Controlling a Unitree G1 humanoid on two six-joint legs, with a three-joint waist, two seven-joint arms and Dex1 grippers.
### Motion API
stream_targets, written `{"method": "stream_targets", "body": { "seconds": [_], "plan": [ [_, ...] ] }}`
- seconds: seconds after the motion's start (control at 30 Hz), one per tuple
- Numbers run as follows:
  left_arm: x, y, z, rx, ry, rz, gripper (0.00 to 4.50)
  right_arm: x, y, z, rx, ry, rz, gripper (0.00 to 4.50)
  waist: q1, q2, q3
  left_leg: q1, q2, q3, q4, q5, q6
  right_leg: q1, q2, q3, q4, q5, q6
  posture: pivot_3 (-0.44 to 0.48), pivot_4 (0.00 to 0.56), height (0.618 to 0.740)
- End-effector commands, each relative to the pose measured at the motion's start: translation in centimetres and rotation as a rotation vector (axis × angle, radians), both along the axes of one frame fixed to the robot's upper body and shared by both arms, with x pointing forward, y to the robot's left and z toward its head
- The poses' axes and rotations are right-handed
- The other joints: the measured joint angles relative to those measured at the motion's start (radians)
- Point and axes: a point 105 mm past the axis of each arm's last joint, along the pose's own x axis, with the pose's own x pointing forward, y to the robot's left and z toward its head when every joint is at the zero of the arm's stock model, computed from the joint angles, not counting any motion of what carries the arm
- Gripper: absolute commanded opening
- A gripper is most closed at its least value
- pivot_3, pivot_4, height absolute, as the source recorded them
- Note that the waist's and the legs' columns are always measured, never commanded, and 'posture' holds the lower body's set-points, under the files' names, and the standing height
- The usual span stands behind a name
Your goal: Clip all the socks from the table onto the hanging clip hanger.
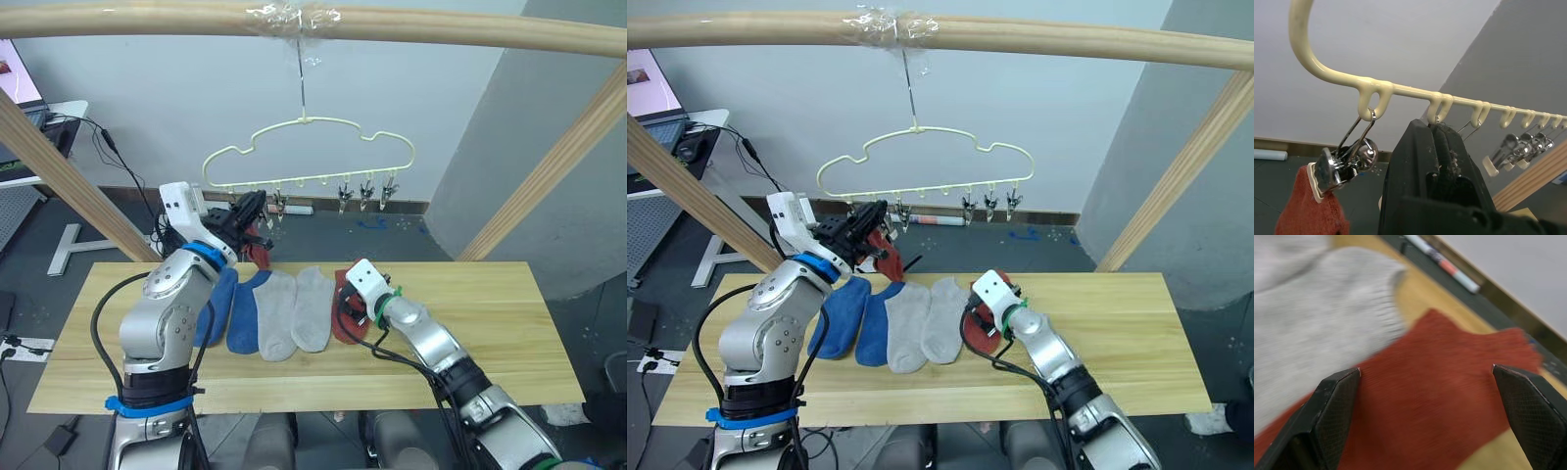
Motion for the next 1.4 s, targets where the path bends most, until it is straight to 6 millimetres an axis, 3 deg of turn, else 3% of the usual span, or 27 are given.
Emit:
{"method": "stream_targets", "body": {
  "seconds": [0.03, 0.27, 0.37, 0.47, 0.77, 0.83, 0.93, 1.13, 1.4],
  "plan": [
    [-0.4, 0.1, 0.4, 0.002, -0.019, 0.009, 0.02, 0.5, 0.1, 0.2, 0.018, -0.006, -0.007, 4.50, 0.000, 0.000, 0.000, 0.000, 0.000, 0.000, 0.000, 0.000, 0.000, 0.000, 0.000, 0.000, 0.000, 0.000, 0.000, -0.061, 0.228, 0.740],
    [-0.2, 0.3, 0.4, 0.009, -0.021, 0.022, 0.02, -1.0, 1.7, -2.1, 0.120, 0.185, 0.003, 4.50, -0.002, 0.000, 0.000, 0.000, 0.000, 0.001, 0.000, 0.000, 0.000, 0.000, 0.000, 0.000, 0.000, 0.000, 0.000, -0.058, 0.231, 0.740],
    [-0.2, 0.4, 0.4, 0.012, -0.022, 0.026, 0.01, -1.7, 1.3, -3.4, 0.105, 0.253, -0.006, 4.33, -0.001, 0.000, 0.000, 0.001, 0.000, 0.000, 0.000, 0.000, 0.000, 0.000, 0.000, 0.000, 0.001, 0.000, 0.000, -0.057, 0.230, 0.740],
    [-0.1, 0.6, 0.5, 0.015, -0.024, 0.032, 0.00, -2.2, 0.6, -4.2, 0.056, 0.264, 0.012, 3.58, -0.001, 0.000, 0.000, 0.001, 0.000, 0.000, 0.000, 0.000, 0.000, 0.001, 0.000, 0.000, 0.000, 0.000, 0.000, -0.057, 0.231, 0.740],
    [0.1, 0.6, 0.5, 0.017, -0.027, 0.039, 0.00, -3.2, -3.0, -5.0, -0.128, 0.180, 0.150, 0.51, 0.002, 0.000, -0.001, 0.002, -0.001, 0.001, 0.000, 0.000, 0.000, 0.002, 0.000, 0.000, 0.000, 0.000, 0.000, -0.065, 0.229, 0.740],
    [0.1, 0.6, 0.4, 0.005, -0.016, 0.037, 0.00, -3.1, -3.5, -4.2, -0.145, 0.126, 0.194, 0.01, 0.002, 0.000, -0.001, 0.002, -0.001, 0.001, 0.000, 0.000, 0.000, 0.002, 0.000, 0.000, 0.000, 0.000, 0.001, -0.065, 0.229, 0.740],
    [0.1, 0.4, -0.1, -0.096, 0.059, -0.001, 0.00, -2.9, -3.2, -1.4, -0.149, -0.015, 0.319, 0.01, 0.002, 0.000, -0.001, 0.002, -0.001, 0.001, 0.001, 0.000, 0.000, 0.002, 0.000, 0.000, 0.000, 0.001, 0.001, -0.072, 0.231, 0.740],
    [-0.1, 1.3, 0.1, -0.500, 0.277, -0.143, 0.00, -4.3, 0.1, 5.4, -0.144, -0.357, 0.651, 0.01, -0.011, 0.000, 0.000, 0.002, 0.001, 0.001, 0.001, 0.000, 0.000, 0.001, 0.001, 0.000, 0.000, 0.001, 0.002, -0.087, 0.229, 0.740],
    [-0.9, 1.8, 0.8, -0.624, 0.350, -0.217, 0.00, -5.7, 4.4, 12.1, -0.036, -0.623, 0.786, 0.01, -0.003, -0.001, 0.000, 0.001, 0.000, -0.001, 0.002, 0.000, 0.000, 0.002, 0.000, 0.000, 0.000, 0.001, 0.002, -0.091, 0.224, 0.740]
  ]
}}
